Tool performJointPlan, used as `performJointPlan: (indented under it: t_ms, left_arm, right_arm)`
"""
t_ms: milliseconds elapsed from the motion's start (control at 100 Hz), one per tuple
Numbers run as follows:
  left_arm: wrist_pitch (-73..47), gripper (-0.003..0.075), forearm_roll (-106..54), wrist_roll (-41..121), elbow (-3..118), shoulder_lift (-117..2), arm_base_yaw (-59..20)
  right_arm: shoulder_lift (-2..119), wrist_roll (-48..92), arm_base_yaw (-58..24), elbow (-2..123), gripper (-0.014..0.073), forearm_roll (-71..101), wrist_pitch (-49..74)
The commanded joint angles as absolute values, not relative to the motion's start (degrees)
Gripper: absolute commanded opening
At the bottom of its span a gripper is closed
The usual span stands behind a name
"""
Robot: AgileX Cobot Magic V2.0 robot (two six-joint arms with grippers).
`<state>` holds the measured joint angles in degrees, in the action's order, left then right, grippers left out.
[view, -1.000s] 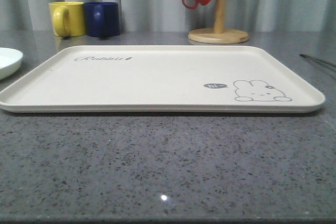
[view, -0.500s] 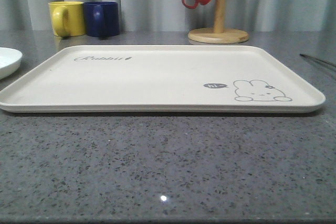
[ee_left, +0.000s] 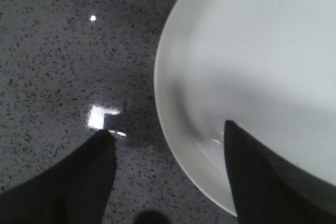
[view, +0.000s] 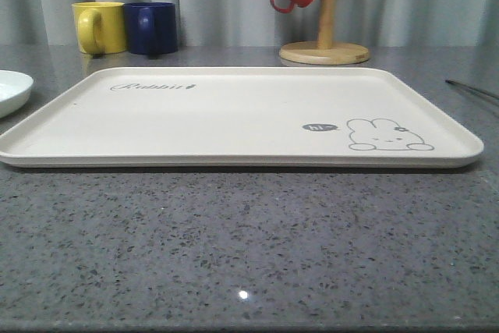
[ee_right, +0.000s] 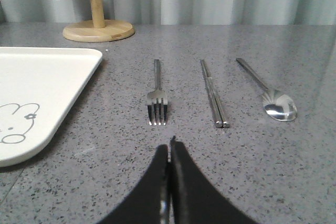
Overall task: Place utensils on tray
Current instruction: 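Lower the left gripper to the white plate's rim and grasp it, then lift the white plate with the left gripper and set it on the tray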
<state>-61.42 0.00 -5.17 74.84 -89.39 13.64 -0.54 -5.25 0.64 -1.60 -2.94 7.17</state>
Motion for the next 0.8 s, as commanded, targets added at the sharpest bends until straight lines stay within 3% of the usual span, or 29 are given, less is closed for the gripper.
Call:
performJointPlan:
  t_ms: [0, 620, 790]
  left_arm:
    - [-60.7, 0.0430, -1.1, -5.9, 77.6, -89.5, 14.5]
    - [-56.1, 0.0430, -1.7, -5.9, 77.6, -95.1, 14.7]
    - [-57.4, 0.0387, -1.7, -5.9, 77.6, -96.9, 14.7]
  right_arm:
    - [-1.6, -4.8, 0.8, -1.6, -0.0067, -3.0, 2.6]
    - [-1.6, -4.8, 0.8, -1.6, -0.0067, -3.0, 2.6]
    - [-1.6, -4.8, 0.8, -1.6, -0.0067, -3.0, 2.6]
